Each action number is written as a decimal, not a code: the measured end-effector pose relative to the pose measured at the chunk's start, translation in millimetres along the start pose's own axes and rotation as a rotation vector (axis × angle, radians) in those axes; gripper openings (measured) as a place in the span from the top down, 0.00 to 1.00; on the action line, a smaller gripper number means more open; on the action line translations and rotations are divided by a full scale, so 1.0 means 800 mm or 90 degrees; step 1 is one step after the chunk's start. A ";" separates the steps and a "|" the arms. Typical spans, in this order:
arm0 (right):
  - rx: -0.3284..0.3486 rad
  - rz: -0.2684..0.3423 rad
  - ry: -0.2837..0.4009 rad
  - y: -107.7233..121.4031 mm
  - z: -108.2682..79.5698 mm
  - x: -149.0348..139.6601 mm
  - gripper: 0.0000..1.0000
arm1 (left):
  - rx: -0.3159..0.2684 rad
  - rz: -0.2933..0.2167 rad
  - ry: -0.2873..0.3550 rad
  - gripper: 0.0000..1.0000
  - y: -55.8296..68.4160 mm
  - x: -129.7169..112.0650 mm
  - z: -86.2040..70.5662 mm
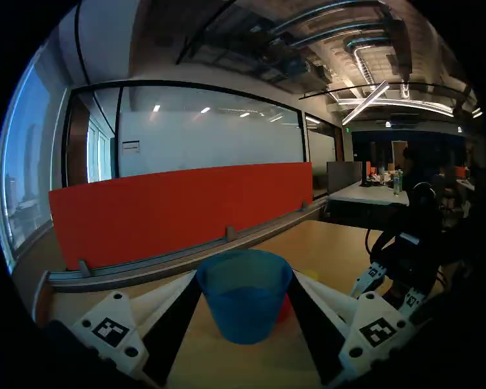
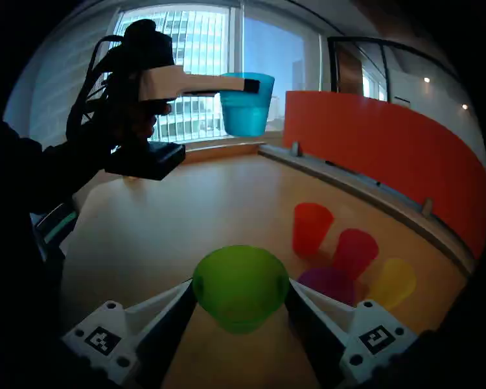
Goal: Pour water
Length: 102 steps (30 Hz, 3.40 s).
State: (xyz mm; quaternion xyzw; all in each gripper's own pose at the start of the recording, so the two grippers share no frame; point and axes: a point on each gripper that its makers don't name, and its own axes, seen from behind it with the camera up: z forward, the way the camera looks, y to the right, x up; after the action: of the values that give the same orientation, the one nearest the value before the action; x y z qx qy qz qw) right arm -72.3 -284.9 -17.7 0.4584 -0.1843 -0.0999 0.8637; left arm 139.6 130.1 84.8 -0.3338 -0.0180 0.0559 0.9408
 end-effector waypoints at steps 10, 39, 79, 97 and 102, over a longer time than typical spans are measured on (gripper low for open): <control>-0.036 0.005 0.068 0.024 -0.040 0.049 0.08 | -0.005 -0.007 -0.001 0.12 0.012 -0.003 0.002; -0.107 -0.019 0.189 0.073 -0.090 0.139 0.07 | -0.028 -0.012 0.004 0.12 0.038 -0.006 0.009; -0.077 -0.010 0.212 0.072 -0.090 0.152 0.08 | -0.041 0.078 0.047 0.12 0.058 0.031 0.012; -0.044 -0.012 0.213 0.049 -0.075 0.148 0.08 | -0.015 0.214 0.069 0.12 0.064 0.079 0.013; -0.034 -0.010 0.214 0.042 -0.071 0.148 0.08 | -0.009 0.252 0.074 0.12 0.066 0.092 0.012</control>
State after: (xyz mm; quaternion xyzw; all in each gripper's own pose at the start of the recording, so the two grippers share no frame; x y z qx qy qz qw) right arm 59.4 -263.4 8.2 0.4470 -0.0310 -0.0338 0.8934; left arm 207.2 185.2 58.8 -0.3398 0.1017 0.2199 0.9088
